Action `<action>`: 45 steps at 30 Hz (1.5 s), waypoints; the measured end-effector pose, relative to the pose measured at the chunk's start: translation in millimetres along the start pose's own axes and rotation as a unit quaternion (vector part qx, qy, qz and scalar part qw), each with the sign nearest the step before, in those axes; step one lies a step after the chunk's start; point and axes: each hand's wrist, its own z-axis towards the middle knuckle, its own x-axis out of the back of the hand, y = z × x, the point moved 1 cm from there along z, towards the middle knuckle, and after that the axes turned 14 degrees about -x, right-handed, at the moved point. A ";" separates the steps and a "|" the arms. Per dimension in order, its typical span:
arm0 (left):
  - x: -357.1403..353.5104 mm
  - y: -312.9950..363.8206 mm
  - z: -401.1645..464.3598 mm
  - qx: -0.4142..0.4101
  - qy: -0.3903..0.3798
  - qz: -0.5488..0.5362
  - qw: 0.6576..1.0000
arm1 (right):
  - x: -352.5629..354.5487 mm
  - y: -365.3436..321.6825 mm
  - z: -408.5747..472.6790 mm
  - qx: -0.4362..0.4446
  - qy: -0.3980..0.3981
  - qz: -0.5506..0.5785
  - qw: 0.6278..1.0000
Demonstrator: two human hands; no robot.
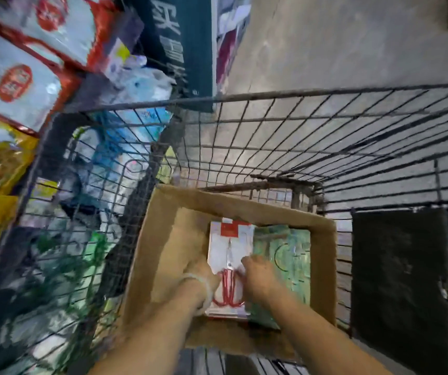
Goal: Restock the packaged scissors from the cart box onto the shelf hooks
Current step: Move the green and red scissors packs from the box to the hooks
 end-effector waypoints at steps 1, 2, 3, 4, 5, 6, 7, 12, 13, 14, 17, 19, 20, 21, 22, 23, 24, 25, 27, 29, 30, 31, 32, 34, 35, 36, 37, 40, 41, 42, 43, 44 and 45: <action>-4.8 1.2 6.0 0.020 0.004 -0.013 1.000 | -2.0 2.5 2.5 0.025 0.008 -0.030 0.999; -9.5 2.4 10.6 0.042 0.004 -0.022 0.999 | -3.0 4.2 4.1 0.047 0.014 -0.053 0.997; -13.7 1.2 14.5 0.057 0.000 -0.028 0.998 | -3.2 6.2 4.5 0.059 0.019 -0.061 0.996; -15.4 1.1 16.8 0.071 -0.001 -0.037 0.997 | -2.3 8.4 4.2 0.060 0.024 -0.054 0.996; -16.3 -0.2 19.0 0.083 -0.001 -0.050 0.995 | -0.4 10.9 3.6 0.053 0.028 -0.039 0.997; -15.3 -1.1 19.9 0.094 0.000 -0.065 0.993 | 1.9 13.2 3.3 0.042 0.032 -0.023 0.998; -13.6 -2.7 20.8 0.102 0.003 -0.078 0.992 | 5.3 14.8 4.0 0.026 0.033 -0.007 0.999; 2.6 -20.3 16.2 0.119 0.024 -0.122 0.985 | 20.5 10.2 14.8 -0.057 -0.019 -0.019 0.998; 5.0 -24.5 14.9 0.122 0.030 -0.137 0.983 | 19.8 6.0 16.5 -0.062 -0.029 -0.028 0.997; 7.0 -27.7 14.2 0.129 0.037 -0.153 0.979 | 17.7 0.7 18.0 -0.069 -0.042 -0.026 0.996; 10.3 -35.8 13.6 0.149 0.064 -0.175 0.971 | 5.5 -17.3 22.6 -0.115 -0.087 0.044 0.989; 9.4 -40.7 13.7 0.154 0.077 -0.177 0.969 | 0.0 -25.9 25.6 -0.153 -0.085 0.082 0.981; 7.6 -43.2 14.1 0.157 0.085 -0.183 0.967 | -2.8 -27.8 27.9 -0.168 -0.078 0.087 0.979; 5.6 -45.5 13.8 0.161 0.092 -0.190 0.964 | -4.9 -28.9 29.7 -0.179 -0.070 0.084 0.978; 3.8 -47.4 12.5 0.170 0.100 -0.191 0.962 | -6.1 -29.4 31.0 -0.187 -0.066 0.080 0.977; 2.3 -48.4 11.2 0.181 0.104 -0.185 0.960 | -6.9 -29.7 32.1 -0.193 -0.068 0.083 0.975; 0.7 -49.8 10.1 0.192 0.102 -0.178 0.960 | -7.5 -29.9 33.4 -0.197 -0.076 0.090 0.973; -1.6 -51.4 9.7 0.199 0.096 -0.173 0.960 | -7.4 -30.1 34.2 -0.200 -0.088 0.101 0.971; -2.7 -51.9 8.6 0.203 0.086 -0.164 0.962 | -5.8 -29.5 33.9 -0.208 -0.113 0.133 0.962; -0.1 -53.4 7.8 0.204 0.097 -0.178 0.958 | -3.9 -26.6 32.3 -0.215 -0.123 0.180 0.952; 2.9 -54.0 6.2 0.199 0.108 -0.187 0.956 | -2.8 -25.1 31.2 -0.208 -0.124 0.201 0.949; 6.6 -54.5 3.4 0.190 0.111 -0.195 0.956 | -2.2 -23.8 29.9 -0.194 -0.125 0.219 0.948; 10.4 -54.4 0.2 0.175 0.107 -0.201 0.958 | -1.4 -22.6 28.1 -0.179 -0.131 0.241 0.945; 16.9 -54.5 -7.6 0.142 0.100 -0.223 0.959 | 1.7 -19.8 20.8 -0.165 -0.152 0.318 0.921; 20.5 -53.7 -15.0 0.129 0.097 -0.241 0.957 | 4.4 -18.3 15.3 -0.160 -0.164 0.364 0.903; 23.6 -51.5 -21.7 0.116 0.095 -0.248 0.957 | 7.2 -16.1 10.3 -0.152 -0.172 0.406 0.885; 28.5 -47.7 -31.1 0.103 0.093 -0.248 0.959 | 12.1 -14.5 4.0 -0.136 -0.173 0.431 0.875; 42.2 -36.9 -55.7 0.076 0.107 -0.273 0.953 | 32.2 -10.4 -14.1 -0.090 -0.159 0.467 0.865; 49.0 -33.8 -67.2 0.067 0.119 -0.286 0.949 | 42.6 -11.4 -23.3 -0.077 -0.148 0.484 0.859; 56.4 -30.2 -79.1 0.052 0.128 -0.293 0.946 | 53.8 -13.0 -32.5 -0.067 -0.139 0.499 0.853; 63.9 -27.6 -91.1 0.033 0.134 -0.301 0.944 | 65.4 -15.8 -42.7 -0.056 -0.132 0.512 0.847; 70.4 -26.3 -102.1 0.012 0.138 -0.315 0.939 | 77.4 -19.9 -53.4 -0.041 -0.122 0.520 0.845; 76.8 -25.1 -114.0 -0.012 0.140 -0.335 0.932 | 89.4 -24.1 -64.9 -0.021 -0.105 0.521 0.847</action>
